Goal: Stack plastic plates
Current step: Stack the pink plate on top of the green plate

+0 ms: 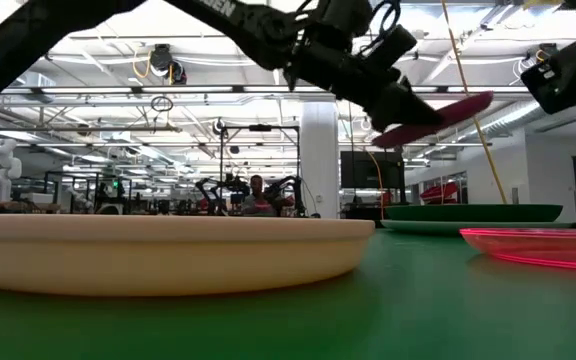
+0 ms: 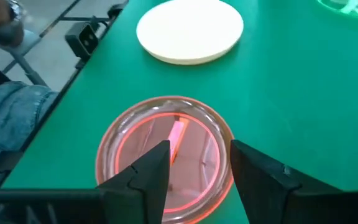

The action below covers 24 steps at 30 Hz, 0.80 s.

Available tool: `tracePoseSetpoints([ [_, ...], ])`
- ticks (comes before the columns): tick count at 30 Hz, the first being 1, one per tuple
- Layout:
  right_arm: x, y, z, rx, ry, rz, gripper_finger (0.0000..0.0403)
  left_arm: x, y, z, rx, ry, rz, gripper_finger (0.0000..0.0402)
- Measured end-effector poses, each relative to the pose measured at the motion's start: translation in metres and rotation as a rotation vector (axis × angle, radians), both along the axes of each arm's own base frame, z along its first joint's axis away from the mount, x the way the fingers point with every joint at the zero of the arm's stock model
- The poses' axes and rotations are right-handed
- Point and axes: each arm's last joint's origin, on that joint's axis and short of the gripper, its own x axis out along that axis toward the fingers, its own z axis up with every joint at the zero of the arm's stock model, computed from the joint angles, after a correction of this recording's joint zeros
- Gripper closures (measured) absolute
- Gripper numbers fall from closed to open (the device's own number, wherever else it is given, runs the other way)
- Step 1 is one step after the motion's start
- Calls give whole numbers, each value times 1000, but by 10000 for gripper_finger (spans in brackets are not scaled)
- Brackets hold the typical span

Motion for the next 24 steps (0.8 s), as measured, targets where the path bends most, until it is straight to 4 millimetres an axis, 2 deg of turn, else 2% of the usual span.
tracePoseSetpoints([
  [3, 0, 0, 2, -1, -26, 12, 243, 1, 7, -5, -25, -11, 21, 387],
  [8, 2, 2, 6, -30, -80, 45, 243, 7, 19, -25, -70, -22, 56, 387],
  [11, 2, 1, 6, -59, -97, 34, 243, 10, 20, -27, -81, -18, 64, 387],
  [15, 3, 1, 7, -75, -108, 17, 243, 22, 15, -36, -97, 7, 53, 387],
  [17, 3, 1, 7, -69, -116, 16, 243, 34, 13, -43, -105, 2, 49, 387],
  [24, 4, 2, 10, -65, -144, 24, 243, 65, 13, -59, -137, 131, 59, 387],
])
